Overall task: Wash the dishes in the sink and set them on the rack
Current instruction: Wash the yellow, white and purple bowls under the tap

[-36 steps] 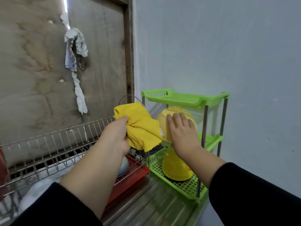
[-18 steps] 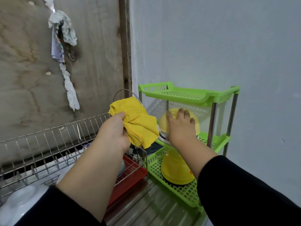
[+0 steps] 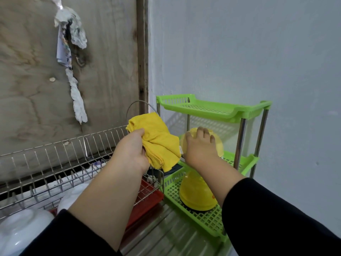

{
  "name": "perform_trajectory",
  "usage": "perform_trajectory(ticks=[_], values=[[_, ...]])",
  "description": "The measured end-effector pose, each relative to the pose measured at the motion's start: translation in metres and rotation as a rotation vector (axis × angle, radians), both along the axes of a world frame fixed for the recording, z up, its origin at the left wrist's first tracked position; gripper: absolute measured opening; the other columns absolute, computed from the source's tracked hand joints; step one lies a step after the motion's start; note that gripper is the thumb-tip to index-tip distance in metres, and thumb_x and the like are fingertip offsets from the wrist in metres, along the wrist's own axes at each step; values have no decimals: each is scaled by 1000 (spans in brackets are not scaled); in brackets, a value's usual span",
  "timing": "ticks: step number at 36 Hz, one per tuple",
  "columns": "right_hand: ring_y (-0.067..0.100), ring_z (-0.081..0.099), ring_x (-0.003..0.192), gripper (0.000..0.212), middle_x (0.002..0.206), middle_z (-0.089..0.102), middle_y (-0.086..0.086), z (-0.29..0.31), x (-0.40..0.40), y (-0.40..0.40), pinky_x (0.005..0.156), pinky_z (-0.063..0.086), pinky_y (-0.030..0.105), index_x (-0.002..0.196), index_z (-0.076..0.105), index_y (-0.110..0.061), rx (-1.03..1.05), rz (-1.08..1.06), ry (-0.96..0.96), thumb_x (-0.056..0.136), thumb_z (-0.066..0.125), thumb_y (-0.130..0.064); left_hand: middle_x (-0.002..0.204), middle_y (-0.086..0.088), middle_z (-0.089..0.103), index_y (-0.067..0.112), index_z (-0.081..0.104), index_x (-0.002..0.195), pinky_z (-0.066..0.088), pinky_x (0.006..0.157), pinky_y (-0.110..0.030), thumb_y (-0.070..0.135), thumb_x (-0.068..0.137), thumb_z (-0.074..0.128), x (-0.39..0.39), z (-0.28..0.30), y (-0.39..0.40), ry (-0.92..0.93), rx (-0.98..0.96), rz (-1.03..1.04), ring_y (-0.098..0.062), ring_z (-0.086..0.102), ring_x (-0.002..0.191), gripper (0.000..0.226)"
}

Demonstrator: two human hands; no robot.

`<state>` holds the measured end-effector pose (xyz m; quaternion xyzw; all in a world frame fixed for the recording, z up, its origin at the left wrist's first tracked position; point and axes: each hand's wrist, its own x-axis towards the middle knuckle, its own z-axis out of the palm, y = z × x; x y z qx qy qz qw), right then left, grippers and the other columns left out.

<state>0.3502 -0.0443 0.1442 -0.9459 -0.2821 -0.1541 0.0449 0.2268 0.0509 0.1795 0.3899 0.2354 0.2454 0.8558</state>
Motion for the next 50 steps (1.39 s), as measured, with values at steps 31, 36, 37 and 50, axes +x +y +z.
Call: perform_trajectory(ticks=[31,36,37,50], values=[[3,52,116,37,120,60,-9,-62,-239,-38,96,40,17,75,74,-25,1091,951,681,80,46,-50,132,-17,57,8,48,136,45,69,-41,50,100,23,-226,-47,-32,-52,-74,75,-29,57,113,60],[5,61,101,51,104,67,-8,-73,-278,-38,85,46,23,84,73,-4,1117,964,523,89,41,-42,124,-15,61,4,50,131,44,77,-42,51,99,20,-269,-54,-42,-55,-58,82,-28,57,112,64],[4,62,99,49,101,68,-9,-74,-288,-38,83,47,22,88,74,-6,1115,965,520,89,41,-43,122,-14,61,4,50,131,44,78,-42,51,99,21,-278,-57,-43,-60,-52,91,-28,58,110,64],[-3,61,98,14,101,67,-21,-95,-384,-23,83,48,14,93,67,-42,923,1009,711,88,54,-43,128,-9,61,15,47,138,42,101,-43,46,101,28,-371,-93,-39,-143,81,263,-26,56,118,53]])
